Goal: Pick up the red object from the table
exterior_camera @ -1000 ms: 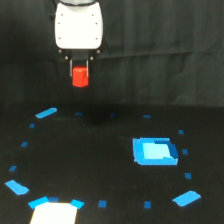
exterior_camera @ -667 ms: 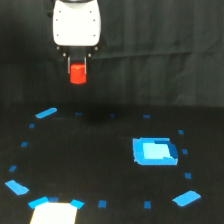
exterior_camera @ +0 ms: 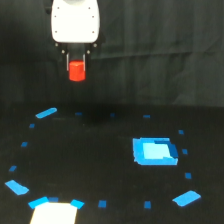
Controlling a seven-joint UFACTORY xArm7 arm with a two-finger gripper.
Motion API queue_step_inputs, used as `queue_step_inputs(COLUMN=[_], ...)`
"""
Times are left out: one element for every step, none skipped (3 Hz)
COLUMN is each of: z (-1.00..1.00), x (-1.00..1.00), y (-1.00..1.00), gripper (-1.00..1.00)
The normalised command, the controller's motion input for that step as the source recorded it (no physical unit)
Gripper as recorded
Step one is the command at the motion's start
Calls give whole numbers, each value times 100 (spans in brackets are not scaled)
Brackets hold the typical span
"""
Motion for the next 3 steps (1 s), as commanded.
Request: queue_step_inputs(z=[24,17,13], x=[-3,-2,-27], y=[4,7,-6], gripper=[-91,-99,-100])
